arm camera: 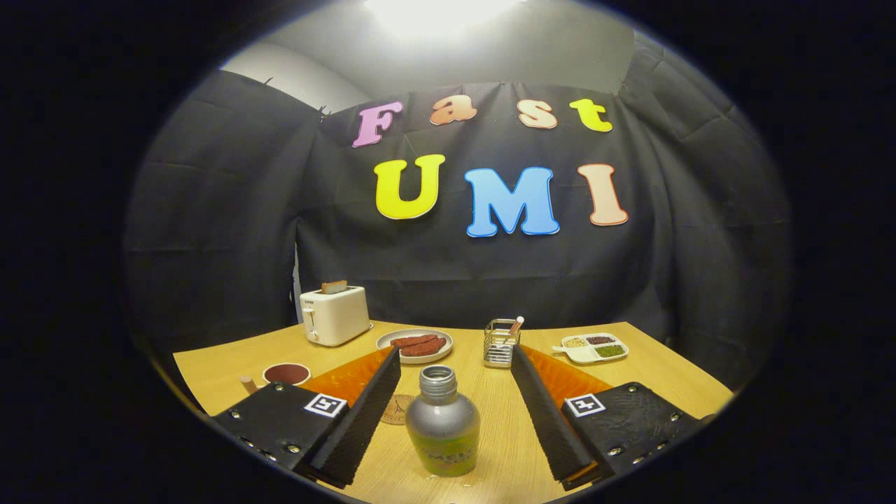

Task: Take the bottle from table, then pour the juice into the cup, finally place the bottle on the coaster

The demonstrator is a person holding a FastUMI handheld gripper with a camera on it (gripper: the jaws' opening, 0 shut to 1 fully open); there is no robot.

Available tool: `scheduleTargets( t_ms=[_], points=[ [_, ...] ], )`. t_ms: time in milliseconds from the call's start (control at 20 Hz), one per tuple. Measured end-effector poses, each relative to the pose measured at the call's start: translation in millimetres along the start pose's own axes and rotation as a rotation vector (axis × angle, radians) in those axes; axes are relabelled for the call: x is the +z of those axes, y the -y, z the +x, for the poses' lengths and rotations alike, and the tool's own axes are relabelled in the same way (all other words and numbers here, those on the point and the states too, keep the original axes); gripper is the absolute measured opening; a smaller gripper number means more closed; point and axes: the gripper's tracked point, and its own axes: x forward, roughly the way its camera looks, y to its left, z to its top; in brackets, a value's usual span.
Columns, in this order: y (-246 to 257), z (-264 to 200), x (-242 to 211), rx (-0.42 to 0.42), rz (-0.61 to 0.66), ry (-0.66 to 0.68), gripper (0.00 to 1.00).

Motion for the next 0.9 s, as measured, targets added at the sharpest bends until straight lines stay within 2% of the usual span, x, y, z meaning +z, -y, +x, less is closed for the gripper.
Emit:
scheduleTargets(
  t_ms=[600,800,900],
  points=[
    [-4.0,29.9,-60.4,-0.080,0.056,-0.050,0.98],
    [-3.4,42.1,-75.7,-0.095,0.037,-0.074,0.98],
    [-5.4,43.4,-78.4,-0.094,0.058,-0.079,0.90]
  ],
)
